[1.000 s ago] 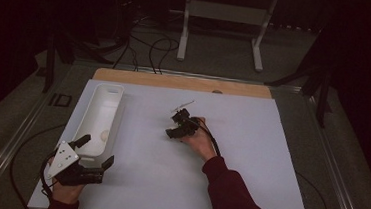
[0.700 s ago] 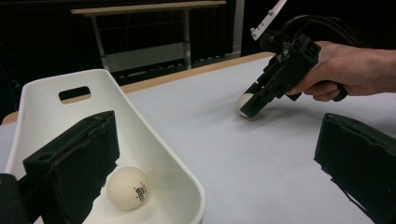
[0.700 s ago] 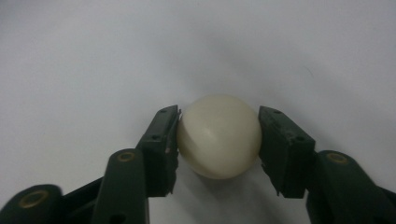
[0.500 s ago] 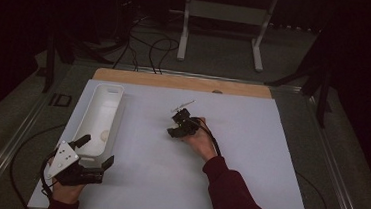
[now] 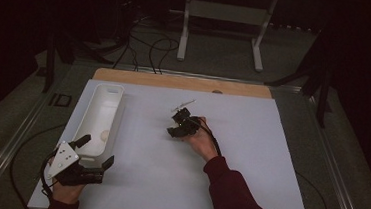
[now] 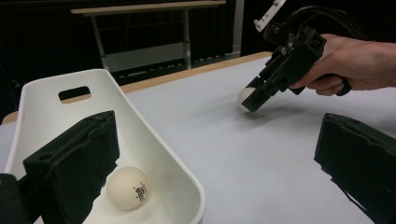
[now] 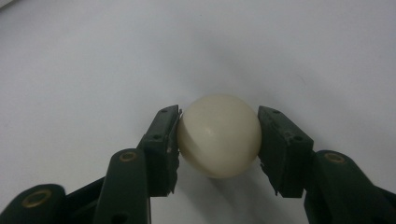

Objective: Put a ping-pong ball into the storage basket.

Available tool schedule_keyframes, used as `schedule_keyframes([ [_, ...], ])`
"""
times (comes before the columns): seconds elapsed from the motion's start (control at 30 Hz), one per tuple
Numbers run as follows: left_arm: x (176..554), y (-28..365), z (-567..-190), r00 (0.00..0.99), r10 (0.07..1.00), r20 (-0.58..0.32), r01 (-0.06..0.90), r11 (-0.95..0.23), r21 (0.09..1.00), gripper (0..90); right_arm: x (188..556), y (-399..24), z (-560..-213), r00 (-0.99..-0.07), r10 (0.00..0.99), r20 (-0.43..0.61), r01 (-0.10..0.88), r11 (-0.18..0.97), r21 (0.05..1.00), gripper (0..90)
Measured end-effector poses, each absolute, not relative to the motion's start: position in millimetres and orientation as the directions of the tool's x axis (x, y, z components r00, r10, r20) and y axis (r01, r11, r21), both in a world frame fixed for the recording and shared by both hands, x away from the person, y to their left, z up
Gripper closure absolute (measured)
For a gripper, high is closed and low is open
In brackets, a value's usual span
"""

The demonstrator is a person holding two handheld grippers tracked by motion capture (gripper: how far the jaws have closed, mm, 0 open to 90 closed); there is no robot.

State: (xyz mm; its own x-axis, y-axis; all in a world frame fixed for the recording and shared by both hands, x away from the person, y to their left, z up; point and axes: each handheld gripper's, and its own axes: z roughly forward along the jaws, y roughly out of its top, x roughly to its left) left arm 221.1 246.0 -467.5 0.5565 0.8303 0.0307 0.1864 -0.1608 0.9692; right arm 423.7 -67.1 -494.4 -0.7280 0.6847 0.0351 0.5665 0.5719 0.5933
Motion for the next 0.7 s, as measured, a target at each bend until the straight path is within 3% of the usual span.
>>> schedule_keyframes([
  [0.7, 221.2, 245.6, -467.7, 0.557, 0.83, 0.029, 0.188, -0.16, 0.969, 0.0, 419.5, -64.3, -485.8, -0.744, 0.668, 0.03, 0.545, 0.579, 0.607, 50.4],
])
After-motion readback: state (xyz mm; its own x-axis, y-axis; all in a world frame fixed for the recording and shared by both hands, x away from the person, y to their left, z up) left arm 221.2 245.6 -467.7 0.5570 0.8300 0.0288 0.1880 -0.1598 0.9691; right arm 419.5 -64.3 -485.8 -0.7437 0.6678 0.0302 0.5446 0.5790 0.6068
